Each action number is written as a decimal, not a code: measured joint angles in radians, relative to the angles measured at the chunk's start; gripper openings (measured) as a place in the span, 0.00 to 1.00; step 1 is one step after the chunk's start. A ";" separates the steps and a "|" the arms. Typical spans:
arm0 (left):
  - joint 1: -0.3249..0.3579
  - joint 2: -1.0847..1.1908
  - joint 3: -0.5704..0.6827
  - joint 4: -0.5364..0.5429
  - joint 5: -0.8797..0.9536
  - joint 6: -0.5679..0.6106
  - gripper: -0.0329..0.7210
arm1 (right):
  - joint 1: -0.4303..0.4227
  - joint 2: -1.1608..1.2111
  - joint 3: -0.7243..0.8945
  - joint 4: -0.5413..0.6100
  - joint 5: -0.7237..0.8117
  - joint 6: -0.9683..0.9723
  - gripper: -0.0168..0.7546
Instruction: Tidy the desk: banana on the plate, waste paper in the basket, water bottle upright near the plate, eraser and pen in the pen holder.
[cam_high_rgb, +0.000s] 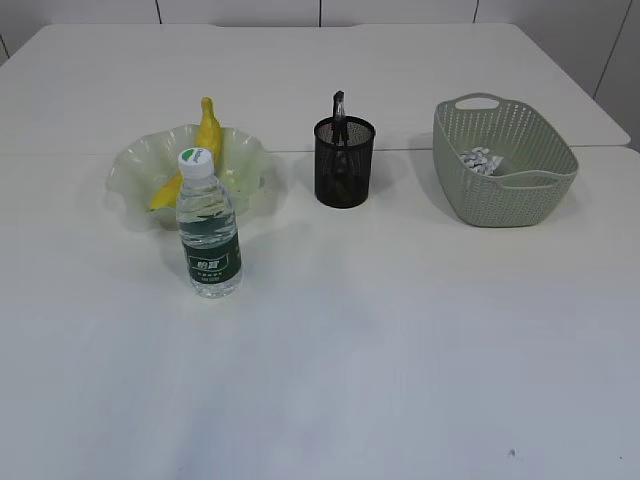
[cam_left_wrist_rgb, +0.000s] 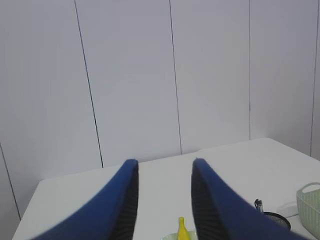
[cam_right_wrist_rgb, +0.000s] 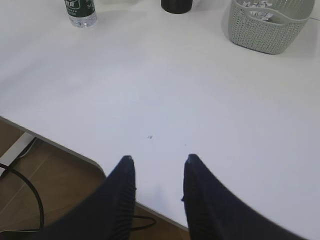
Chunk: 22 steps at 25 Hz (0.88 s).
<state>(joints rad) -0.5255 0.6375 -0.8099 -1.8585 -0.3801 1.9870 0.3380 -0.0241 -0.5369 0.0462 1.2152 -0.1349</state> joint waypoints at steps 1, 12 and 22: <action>0.000 0.000 0.000 0.000 0.002 0.000 0.37 | 0.000 0.000 0.001 0.002 0.000 -0.002 0.34; 0.000 -0.017 0.000 0.002 0.025 0.000 0.36 | 0.000 0.000 0.001 -0.046 0.000 -0.018 0.34; 0.000 -0.017 0.000 0.002 0.025 0.000 0.36 | 0.000 0.000 0.001 -0.027 0.041 -0.018 0.34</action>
<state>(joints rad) -0.5255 0.6200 -0.8099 -1.8569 -0.3554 1.9870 0.3380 -0.0241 -0.5357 0.0196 1.2559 -0.1527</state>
